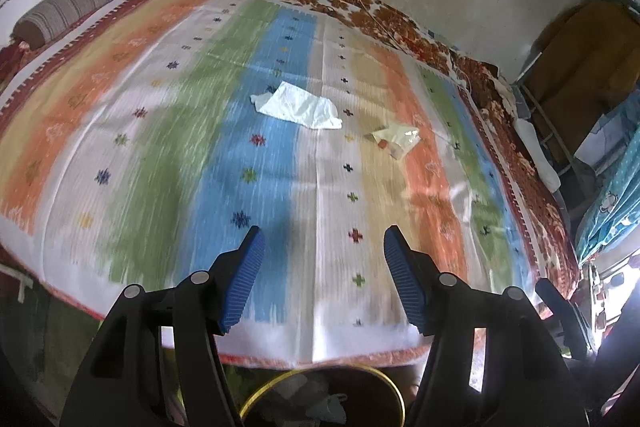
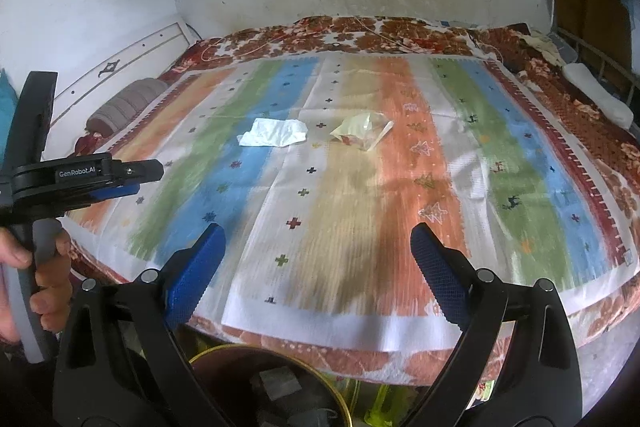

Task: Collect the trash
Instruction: 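Raise both open tools from the bin and reach toward the bed, then close the left tool on the white tissue while the right tool grasps the yellowish wrapper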

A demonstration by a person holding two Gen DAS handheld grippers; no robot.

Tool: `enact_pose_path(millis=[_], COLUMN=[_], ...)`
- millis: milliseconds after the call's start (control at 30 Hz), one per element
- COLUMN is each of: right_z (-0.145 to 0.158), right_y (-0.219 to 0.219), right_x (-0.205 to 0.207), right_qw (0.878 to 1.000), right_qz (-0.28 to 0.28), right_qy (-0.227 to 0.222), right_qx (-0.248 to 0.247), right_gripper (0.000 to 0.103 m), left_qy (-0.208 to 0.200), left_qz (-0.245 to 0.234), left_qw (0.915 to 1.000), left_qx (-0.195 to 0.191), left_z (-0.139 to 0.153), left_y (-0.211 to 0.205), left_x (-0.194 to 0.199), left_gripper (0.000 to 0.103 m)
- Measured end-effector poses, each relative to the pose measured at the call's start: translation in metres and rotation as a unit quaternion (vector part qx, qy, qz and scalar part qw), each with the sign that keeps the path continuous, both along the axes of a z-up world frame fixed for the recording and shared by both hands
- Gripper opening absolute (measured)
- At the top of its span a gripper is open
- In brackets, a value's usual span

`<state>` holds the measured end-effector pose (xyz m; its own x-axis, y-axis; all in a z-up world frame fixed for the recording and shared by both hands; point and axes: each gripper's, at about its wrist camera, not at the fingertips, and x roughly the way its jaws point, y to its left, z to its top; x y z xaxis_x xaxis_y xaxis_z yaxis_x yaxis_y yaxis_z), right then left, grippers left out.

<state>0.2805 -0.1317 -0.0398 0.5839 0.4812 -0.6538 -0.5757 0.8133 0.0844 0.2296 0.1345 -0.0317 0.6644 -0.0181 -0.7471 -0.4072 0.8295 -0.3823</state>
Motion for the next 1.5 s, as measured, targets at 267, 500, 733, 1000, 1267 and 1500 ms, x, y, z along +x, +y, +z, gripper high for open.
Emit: enact_pose_path(millis=[267, 500, 733, 1000, 1267, 1500], right_z=[-0.017, -0.031, -0.044, -0.054, -0.076, -0.083], right_y=[0.014, 0.028, 0.043, 0.055, 0.072, 0.089], right_x=[0.039, 0.075, 0.111, 0.152, 0.186, 0.217], right_qw=[1.000, 1.000, 1.000, 1.000, 0.999, 0.997], right_qz=[0.001, 0.015, 0.020, 0.025, 0.045, 0.058], right_qy=[-0.005, -0.006, 0.000, 0.000, 0.019, 0.041], right_qx=[-0.003, -0.008, -0.013, 0.012, 0.008, 0.008], right_gripper=[0.089, 0.089, 0.089, 0.089, 0.089, 0.082], left_qy=[-0.004, 0.005, -0.007, 0.006, 0.021, 0.045], left_qz=[0.006, 0.009, 0.022, 0.000, -0.027, -0.042], left_qw=[1.0000, 0.9999, 0.9997, 1.0000, 0.9988, 0.9961], left_qx=[0.006, 0.005, -0.004, 0.006, 0.037, 0.063], left_z=[-0.018, -0.034, -0.045, -0.062, -0.082, -0.098], left_y=[0.025, 0.052, 0.076, 0.098, 0.111, 0.125], left_x=[0.028, 0.061, 0.085, 0.121, 0.166, 0.199], left_gripper=[0.066, 0.067, 0.070, 0.077, 0.077, 0.077])
